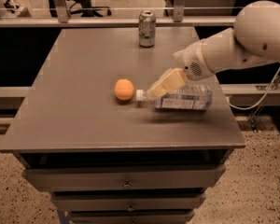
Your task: Move orange near blue plastic bottle
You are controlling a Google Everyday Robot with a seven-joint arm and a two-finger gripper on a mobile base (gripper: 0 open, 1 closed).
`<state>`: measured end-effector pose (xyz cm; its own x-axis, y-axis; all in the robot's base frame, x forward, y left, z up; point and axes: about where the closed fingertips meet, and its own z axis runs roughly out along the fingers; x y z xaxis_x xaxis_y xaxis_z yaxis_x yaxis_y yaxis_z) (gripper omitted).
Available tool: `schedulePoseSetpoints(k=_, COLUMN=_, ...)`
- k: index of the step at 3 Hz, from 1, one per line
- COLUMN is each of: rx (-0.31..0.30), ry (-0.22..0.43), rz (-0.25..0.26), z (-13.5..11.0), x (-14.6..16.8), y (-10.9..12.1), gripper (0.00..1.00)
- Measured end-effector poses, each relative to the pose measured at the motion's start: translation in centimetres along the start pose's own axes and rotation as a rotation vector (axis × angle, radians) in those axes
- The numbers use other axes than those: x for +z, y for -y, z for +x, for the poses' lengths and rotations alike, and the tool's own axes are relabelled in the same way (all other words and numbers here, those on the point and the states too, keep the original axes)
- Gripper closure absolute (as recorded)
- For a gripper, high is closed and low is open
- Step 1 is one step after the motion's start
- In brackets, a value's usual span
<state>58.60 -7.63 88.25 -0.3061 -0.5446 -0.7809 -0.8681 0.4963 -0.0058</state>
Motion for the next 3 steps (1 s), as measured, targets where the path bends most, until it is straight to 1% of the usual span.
schedulePoseSetpoints(k=1, rx=0.02, ry=0.137, rz=0.078, z=-1.6, x=-3.9, y=3.5, gripper=0.0)
schedulePoseSetpoints(k=2, rx=0.001, ry=0.256, rz=0.171, z=-4.0, x=-7.8, y=6.5, gripper=0.0)
schedulePoseSetpoints(k=3, rx=-0.004, ry=0.264, rz=0.178, z=-4.4, x=-8.2, y=6.7, gripper=0.0)
